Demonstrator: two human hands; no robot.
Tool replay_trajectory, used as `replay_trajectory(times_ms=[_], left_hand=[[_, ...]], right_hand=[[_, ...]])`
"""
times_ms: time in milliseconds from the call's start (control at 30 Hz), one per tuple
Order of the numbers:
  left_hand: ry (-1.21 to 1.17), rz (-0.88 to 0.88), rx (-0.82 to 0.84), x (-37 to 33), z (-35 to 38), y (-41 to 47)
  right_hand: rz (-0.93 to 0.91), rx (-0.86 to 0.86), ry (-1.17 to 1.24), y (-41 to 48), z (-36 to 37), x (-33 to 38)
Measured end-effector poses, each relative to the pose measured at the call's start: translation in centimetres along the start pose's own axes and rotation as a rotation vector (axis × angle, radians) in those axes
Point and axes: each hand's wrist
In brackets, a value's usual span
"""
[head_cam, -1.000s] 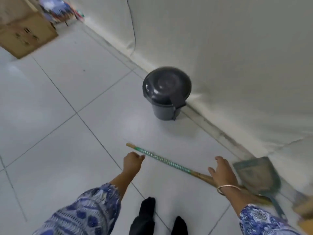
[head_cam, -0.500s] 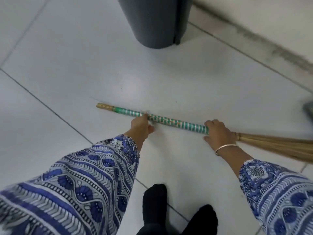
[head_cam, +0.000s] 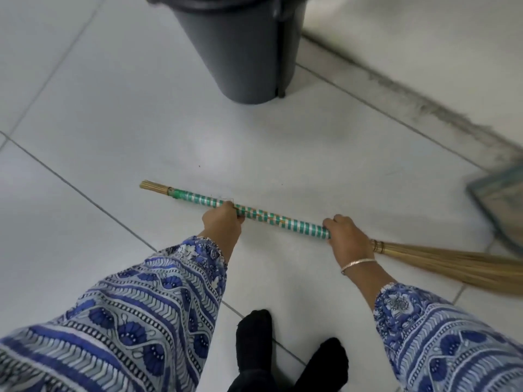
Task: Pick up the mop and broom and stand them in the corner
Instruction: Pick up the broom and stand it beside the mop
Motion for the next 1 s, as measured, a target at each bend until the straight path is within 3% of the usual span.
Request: replay_trajectory(times_ms=[133, 367, 600, 700, 833, 1000], left_hand=[[-0.049, 0.032, -0.072, -5.6, -1.8, -7.7], [-0.049, 0.312, 0.006, -16.0, -5.6, -25.0], [0.066, 0.707, 0.392, -23.6, -8.6, -47.6], [0.118, 0.911, 0.609, -24.0, -7.7, -58.9], [0.193, 1.063, 0.889, -20.9, -5.7, -72.6], [0.281, 1.268, 1.141, -11.7, -4.6, -88.2]], right_hand=[[0.047, 0.020, 0.093, -3.3, -7.1, 2.8], [0.146, -0.081, 0.258, -10.1, -23.5, 7.6], [0.311, -0.344, 0.401, -20.9, -41.5, 8.8], [0.435, -0.540, 0.515, -27.0, -47.9, 7.0], [0.536, -0.812, 0.640, -35.4, -53.4, 4.0], [0.727, -1.006, 0.666, -46.6, -56.7, -2.5]])
Point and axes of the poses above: each hand's wrist, its own y-axis towards the middle knuckle, its own z-axis out of the palm, x = y × z, and after that the axes turned 5 degrees about -x, right-handed
